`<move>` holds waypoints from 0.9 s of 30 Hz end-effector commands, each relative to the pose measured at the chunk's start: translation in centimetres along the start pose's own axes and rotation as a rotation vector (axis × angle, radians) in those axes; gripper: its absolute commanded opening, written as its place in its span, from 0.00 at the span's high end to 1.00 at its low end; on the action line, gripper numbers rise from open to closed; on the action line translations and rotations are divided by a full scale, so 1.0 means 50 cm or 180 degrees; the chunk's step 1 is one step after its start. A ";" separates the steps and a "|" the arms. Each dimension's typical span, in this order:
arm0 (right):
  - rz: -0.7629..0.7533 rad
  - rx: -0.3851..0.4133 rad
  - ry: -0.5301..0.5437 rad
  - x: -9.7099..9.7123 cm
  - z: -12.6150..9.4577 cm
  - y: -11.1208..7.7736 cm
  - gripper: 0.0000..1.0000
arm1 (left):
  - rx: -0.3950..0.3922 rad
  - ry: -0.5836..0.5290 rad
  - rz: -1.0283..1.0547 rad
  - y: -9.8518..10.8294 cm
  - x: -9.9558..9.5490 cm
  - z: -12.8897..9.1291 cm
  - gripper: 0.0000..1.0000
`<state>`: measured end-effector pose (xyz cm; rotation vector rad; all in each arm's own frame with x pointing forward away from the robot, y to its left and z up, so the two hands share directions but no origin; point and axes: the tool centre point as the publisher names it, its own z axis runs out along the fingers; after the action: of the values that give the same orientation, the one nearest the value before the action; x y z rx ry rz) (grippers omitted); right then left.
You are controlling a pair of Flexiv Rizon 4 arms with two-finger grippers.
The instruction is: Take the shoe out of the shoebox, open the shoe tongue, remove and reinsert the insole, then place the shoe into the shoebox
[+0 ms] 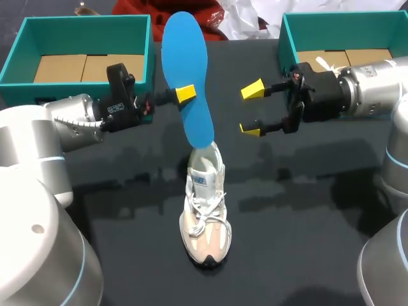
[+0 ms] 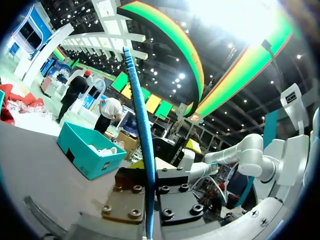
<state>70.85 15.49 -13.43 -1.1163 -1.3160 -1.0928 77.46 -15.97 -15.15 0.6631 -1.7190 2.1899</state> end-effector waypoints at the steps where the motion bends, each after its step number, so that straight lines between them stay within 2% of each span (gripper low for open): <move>1: 0.0002 -0.0003 -0.0005 -0.001 0.003 0.000 0.00 | -0.0042 0.0197 0.0495 0.008 0.006 0.005 1.00; 5: 0.0002 -0.0003 -0.0005 -0.001 0.003 0.000 0.00 | -0.0171 0.0161 0.1083 0.013 0.017 0.007 1.00; 9: 0.0002 -0.0003 -0.0005 -0.001 0.003 0.000 0.00 | -0.0246 0.0332 0.1725 0.009 0.030 0.009 1.00; 12: 0.0002 -0.0003 -0.0005 -0.001 0.003 0.000 0.00 | -0.0351 0.0547 0.2739 0.005 0.044 -0.001 1.00; 13: 0.0002 -0.0003 -0.0005 -0.001 0.003 0.000 0.00 | -0.0398 0.0401 0.3119 0.001 0.042 -0.005 1.00; 24: 0.0002 -0.0003 -0.0005 -0.001 0.003 0.000 0.00 | -0.0398 0.0401 0.3119 0.001 0.042 -0.005 1.00; 27: 0.0002 -0.0003 -0.0005 -0.001 0.003 0.000 0.00 | -0.0414 0.0519 0.3538 -0.006 0.043 -0.002 1.00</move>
<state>70.92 15.49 -13.42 -1.1165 -1.3161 -1.0916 75.75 -15.83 -14.09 -0.3368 -2.3199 2.5149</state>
